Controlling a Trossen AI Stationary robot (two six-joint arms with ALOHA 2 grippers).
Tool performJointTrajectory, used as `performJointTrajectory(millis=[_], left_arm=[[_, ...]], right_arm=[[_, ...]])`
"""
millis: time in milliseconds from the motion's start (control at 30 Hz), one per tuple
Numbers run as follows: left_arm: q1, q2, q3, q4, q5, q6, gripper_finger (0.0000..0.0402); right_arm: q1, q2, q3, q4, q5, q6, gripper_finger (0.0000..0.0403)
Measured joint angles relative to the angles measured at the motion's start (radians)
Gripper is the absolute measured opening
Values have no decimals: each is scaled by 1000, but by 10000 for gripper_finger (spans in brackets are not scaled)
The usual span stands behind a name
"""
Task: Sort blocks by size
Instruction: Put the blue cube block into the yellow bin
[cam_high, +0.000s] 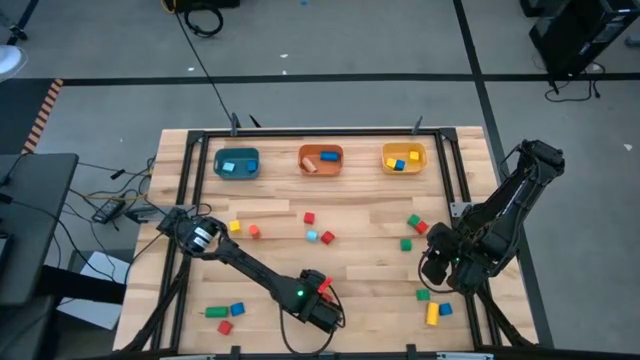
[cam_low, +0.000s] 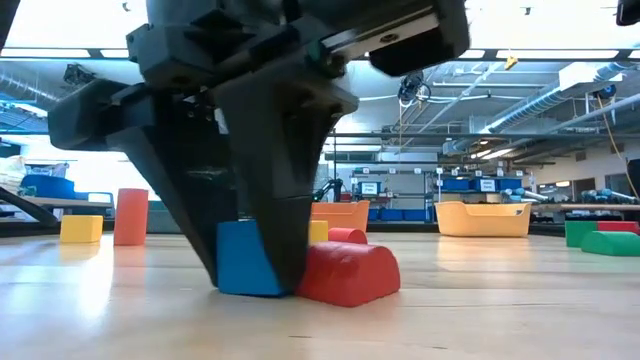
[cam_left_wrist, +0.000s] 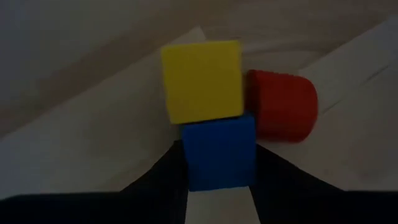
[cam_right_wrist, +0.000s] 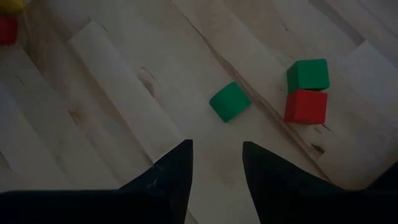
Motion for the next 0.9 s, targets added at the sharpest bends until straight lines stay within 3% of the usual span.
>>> performJointTrajectory(millis=[267, 433, 567, 767, 900], left_arm=[[-48, -1, 147, -24, -95, 9, 150], [-45, -3, 304, -102, -239, 73, 146], [1, -5, 419, -117, -296, 168, 147], [114, -6, 510, -90, -295, 325, 147], [196, -13, 506, 39, -173, 456, 147]], right_arm=[[0, 0, 0, 20, 5, -63, 154], [0, 0, 0, 82, 70, -186, 158], [0, 0, 0, 184, 150, -319, 172], [0, 0, 0, 348, 303, -531, 204], [0, 0, 0, 416, 334, -635, 224]])
